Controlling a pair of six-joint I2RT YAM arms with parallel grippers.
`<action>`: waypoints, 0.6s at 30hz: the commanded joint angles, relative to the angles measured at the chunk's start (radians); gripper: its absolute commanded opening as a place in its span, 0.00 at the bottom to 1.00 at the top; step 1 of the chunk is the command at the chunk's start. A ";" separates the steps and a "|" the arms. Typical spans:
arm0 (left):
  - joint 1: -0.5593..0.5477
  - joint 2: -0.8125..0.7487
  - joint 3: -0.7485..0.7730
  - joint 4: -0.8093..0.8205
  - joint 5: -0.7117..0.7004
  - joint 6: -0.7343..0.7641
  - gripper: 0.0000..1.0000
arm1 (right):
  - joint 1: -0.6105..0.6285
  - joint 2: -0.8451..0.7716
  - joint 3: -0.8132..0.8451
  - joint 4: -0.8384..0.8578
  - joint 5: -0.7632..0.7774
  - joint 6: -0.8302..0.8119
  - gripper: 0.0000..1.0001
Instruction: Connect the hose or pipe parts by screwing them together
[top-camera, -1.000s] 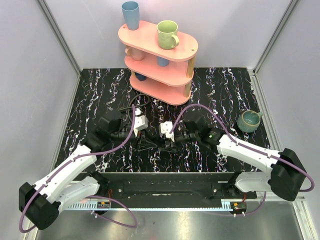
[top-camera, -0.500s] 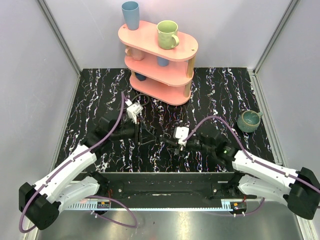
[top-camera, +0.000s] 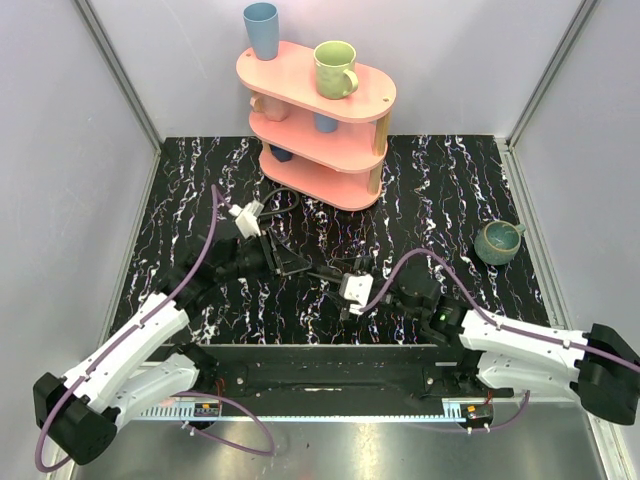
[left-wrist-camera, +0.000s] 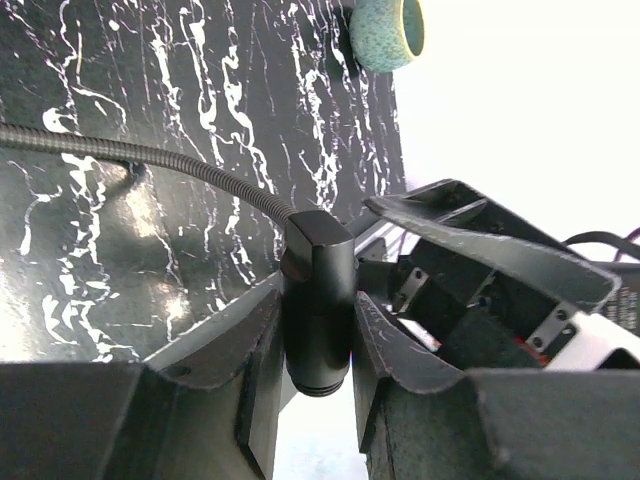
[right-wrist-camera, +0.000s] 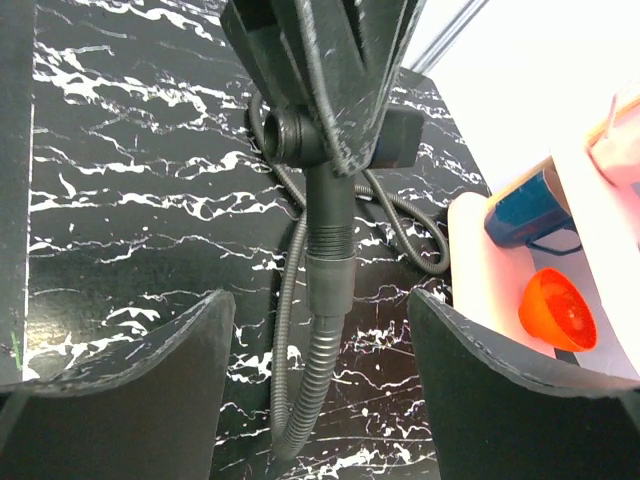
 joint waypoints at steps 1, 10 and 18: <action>0.005 -0.033 0.047 0.058 0.000 -0.181 0.00 | 0.024 0.058 0.037 0.094 0.053 -0.070 0.75; 0.007 -0.041 0.032 0.069 0.034 -0.260 0.00 | 0.033 0.133 0.060 0.167 0.093 -0.123 0.62; 0.007 -0.016 0.021 0.109 0.101 -0.273 0.00 | 0.033 0.164 0.103 0.166 0.060 -0.140 0.14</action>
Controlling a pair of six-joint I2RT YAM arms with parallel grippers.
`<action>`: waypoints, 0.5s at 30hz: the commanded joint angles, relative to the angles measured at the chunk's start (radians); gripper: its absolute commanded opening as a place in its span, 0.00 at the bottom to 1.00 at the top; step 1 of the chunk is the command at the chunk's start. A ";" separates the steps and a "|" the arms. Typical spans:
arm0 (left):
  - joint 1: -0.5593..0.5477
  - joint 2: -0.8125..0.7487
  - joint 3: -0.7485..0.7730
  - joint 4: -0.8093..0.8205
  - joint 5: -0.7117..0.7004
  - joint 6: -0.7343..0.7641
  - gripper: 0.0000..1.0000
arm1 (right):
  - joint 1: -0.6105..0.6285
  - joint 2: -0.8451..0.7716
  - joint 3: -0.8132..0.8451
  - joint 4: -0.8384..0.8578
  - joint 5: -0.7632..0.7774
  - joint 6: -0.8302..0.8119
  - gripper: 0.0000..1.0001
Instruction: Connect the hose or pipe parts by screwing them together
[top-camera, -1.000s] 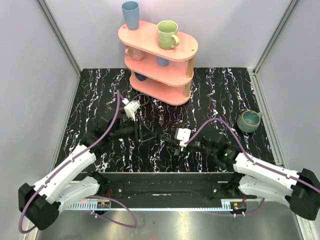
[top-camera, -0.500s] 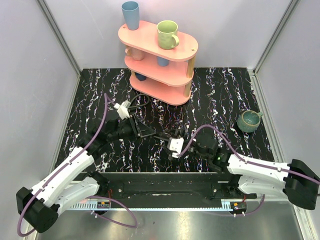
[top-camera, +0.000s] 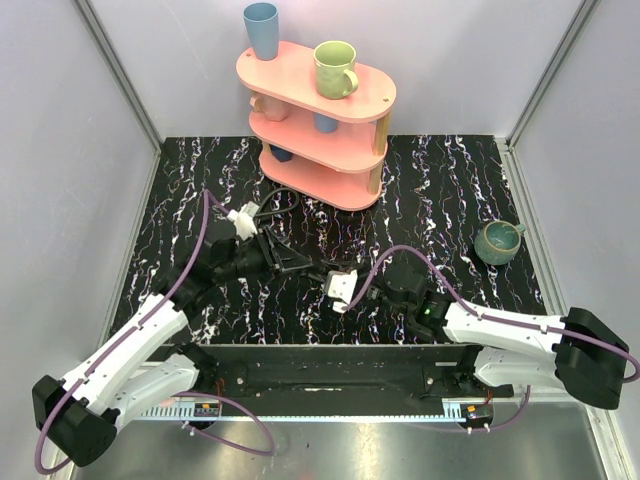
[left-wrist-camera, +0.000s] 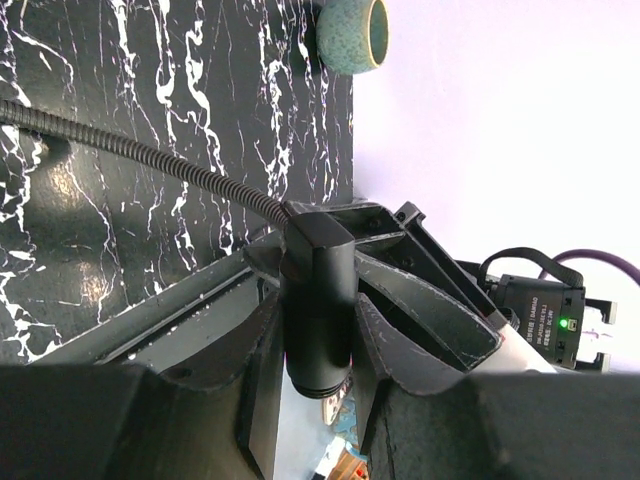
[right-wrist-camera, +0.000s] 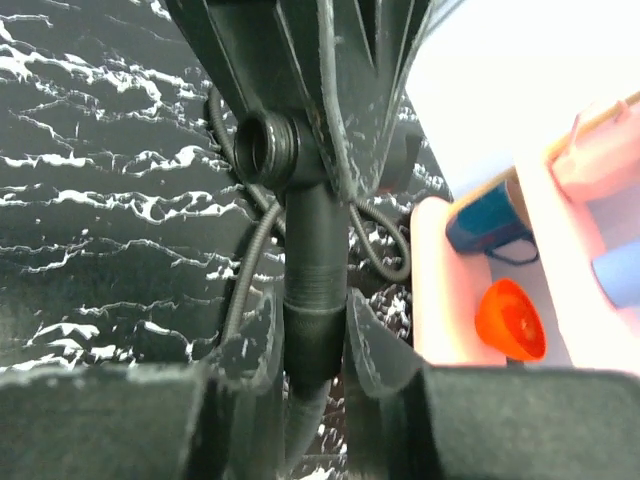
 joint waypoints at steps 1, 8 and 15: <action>0.004 -0.002 0.016 0.122 0.078 -0.023 0.00 | 0.009 0.003 0.058 0.063 -0.011 -0.016 0.05; 0.003 0.030 0.056 0.150 0.201 0.604 0.00 | 0.001 -0.029 0.208 -0.335 -0.178 0.027 0.00; 0.001 0.079 0.138 -0.007 0.236 1.130 0.00 | -0.026 0.028 0.363 -0.610 -0.345 0.039 0.00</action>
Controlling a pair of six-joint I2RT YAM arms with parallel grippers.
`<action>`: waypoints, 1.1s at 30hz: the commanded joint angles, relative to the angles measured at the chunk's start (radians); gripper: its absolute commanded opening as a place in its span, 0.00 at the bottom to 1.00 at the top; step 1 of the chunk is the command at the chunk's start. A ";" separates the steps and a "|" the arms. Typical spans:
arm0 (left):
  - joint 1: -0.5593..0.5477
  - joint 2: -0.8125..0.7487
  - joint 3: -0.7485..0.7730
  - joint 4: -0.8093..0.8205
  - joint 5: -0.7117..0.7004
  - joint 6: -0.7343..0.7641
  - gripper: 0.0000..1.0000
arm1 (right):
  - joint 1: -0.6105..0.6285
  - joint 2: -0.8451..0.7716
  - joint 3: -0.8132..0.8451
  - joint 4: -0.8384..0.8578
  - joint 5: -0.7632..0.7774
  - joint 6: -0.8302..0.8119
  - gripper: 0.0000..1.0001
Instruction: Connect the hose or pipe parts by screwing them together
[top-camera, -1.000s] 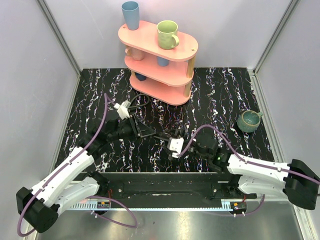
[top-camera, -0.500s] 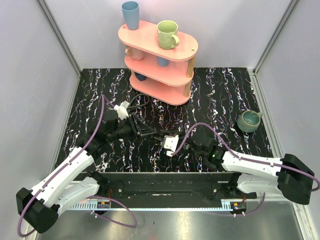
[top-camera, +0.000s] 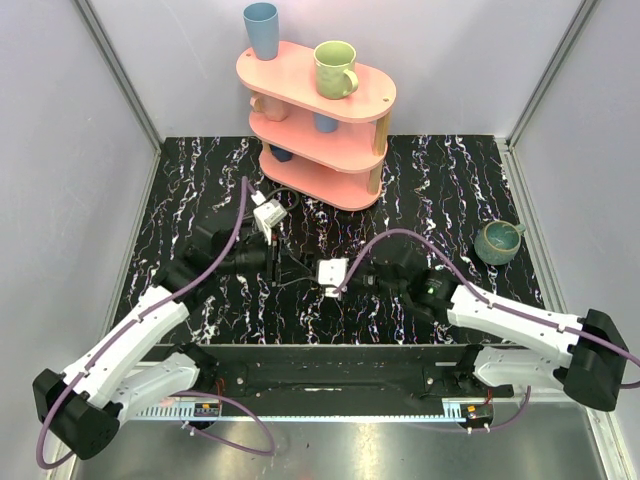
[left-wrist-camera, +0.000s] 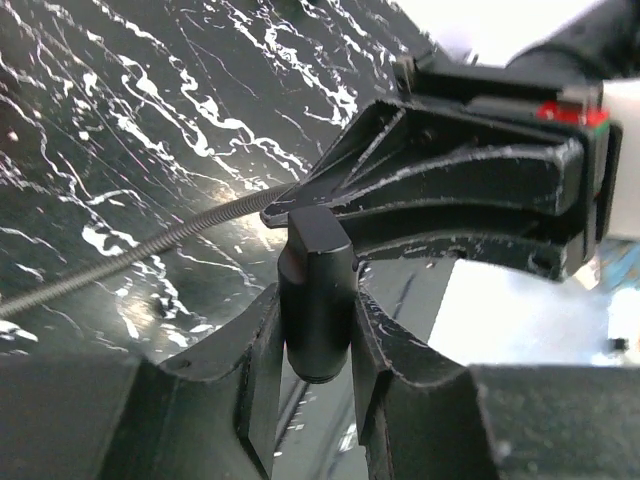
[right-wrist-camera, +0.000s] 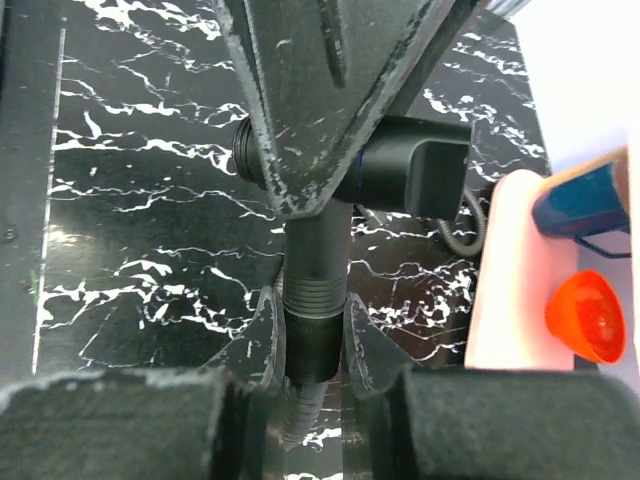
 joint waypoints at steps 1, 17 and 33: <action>-0.007 0.033 0.074 0.001 0.073 0.435 0.00 | 0.006 0.035 0.135 -0.155 -0.236 0.019 0.00; -0.013 -0.038 -0.010 0.121 -0.094 0.239 0.00 | -0.021 -0.065 0.025 -0.047 -0.067 0.165 0.76; -0.002 -0.027 0.030 0.023 -0.054 -0.627 0.00 | 0.131 -0.163 -0.279 0.473 0.323 -0.028 0.74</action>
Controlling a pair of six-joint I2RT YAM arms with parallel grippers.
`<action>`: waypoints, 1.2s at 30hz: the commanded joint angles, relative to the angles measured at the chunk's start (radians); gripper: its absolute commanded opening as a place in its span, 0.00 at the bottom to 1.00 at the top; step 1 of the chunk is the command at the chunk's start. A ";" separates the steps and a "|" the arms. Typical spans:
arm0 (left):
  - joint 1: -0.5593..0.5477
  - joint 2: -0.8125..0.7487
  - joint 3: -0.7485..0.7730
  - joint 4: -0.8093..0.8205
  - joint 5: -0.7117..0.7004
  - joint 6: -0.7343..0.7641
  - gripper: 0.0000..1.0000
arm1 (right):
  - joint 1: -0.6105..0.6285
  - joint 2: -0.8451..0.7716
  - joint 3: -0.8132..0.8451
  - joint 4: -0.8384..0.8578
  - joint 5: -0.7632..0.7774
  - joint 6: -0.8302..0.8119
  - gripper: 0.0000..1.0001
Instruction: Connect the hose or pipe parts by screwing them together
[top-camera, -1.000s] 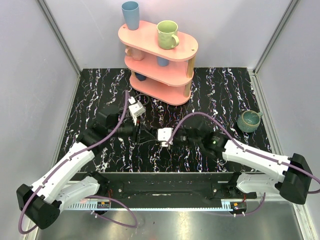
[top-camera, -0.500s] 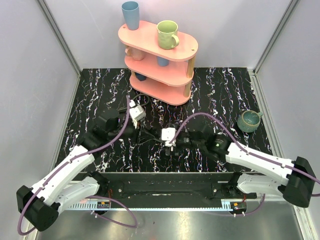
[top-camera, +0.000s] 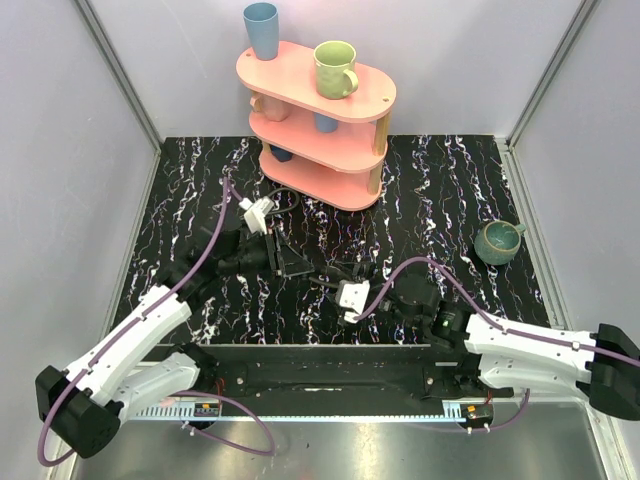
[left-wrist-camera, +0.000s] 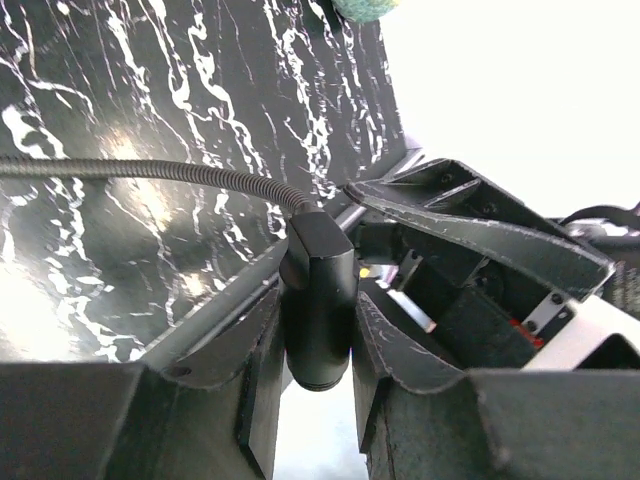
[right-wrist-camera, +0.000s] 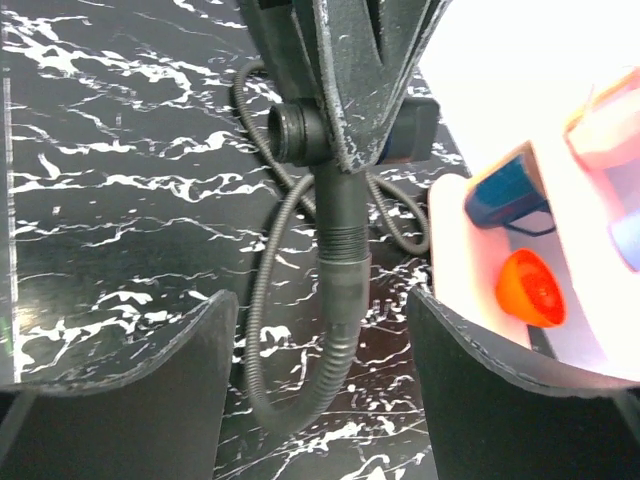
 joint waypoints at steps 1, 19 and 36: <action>0.002 -0.051 0.033 0.047 0.047 -0.261 0.00 | 0.033 0.038 -0.020 0.255 0.143 -0.107 0.73; 0.003 -0.062 0.091 0.027 0.075 0.023 0.00 | 0.116 0.098 0.083 0.111 0.146 -0.104 0.00; -0.026 -0.024 0.050 0.048 0.389 1.027 0.00 | -0.094 0.187 0.397 -0.387 -0.489 0.063 0.00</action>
